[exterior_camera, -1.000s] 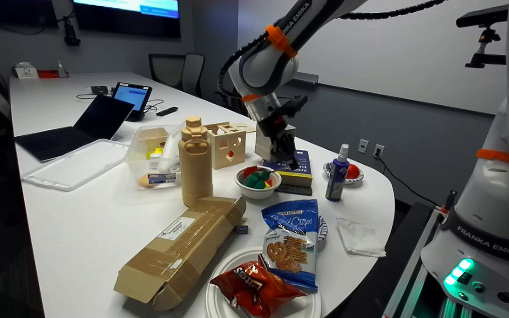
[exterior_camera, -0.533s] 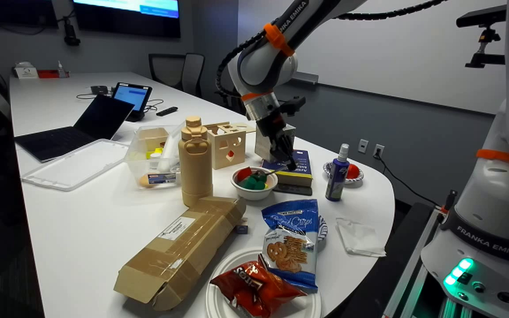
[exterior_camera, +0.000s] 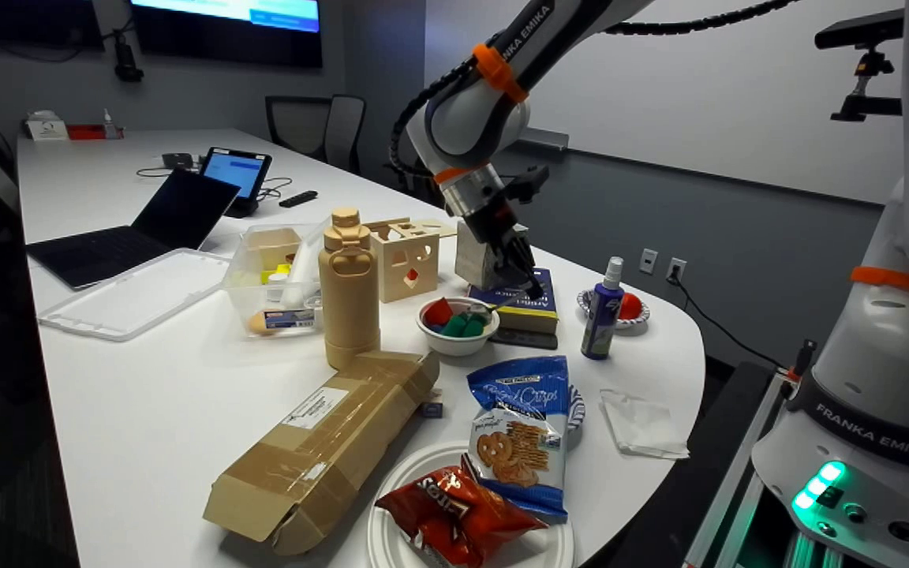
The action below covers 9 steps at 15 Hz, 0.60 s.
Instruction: Hold the cake knife, and then move it around in the bowl
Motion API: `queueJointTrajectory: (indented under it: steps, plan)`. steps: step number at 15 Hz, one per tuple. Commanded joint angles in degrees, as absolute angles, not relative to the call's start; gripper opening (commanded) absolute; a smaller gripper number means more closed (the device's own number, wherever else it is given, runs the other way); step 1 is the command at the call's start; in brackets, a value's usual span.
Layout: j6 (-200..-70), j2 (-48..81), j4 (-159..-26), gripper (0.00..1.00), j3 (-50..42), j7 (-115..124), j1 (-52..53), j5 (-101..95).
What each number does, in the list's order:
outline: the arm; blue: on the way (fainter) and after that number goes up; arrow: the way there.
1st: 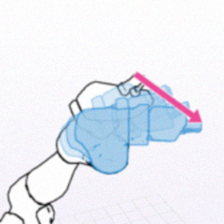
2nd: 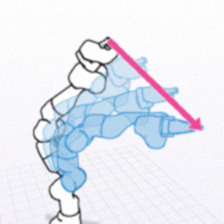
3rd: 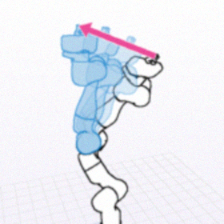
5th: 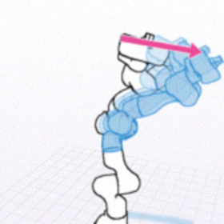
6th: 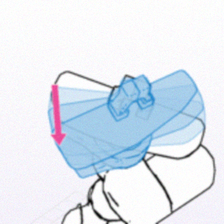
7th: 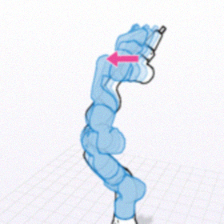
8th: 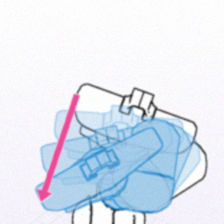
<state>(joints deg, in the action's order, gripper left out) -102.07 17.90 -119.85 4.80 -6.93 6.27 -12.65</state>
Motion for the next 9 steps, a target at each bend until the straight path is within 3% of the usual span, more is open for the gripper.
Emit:
queueJointTrajectory:
  steps: [1,9]
  plan:
    - [-102.32,18.85,-119.0,0.01,4.76,-3.77,6.87,-14.2]
    - [-109.78,19.66,-121.51,0.01,4.91,-7.56,3.66,-4.95]
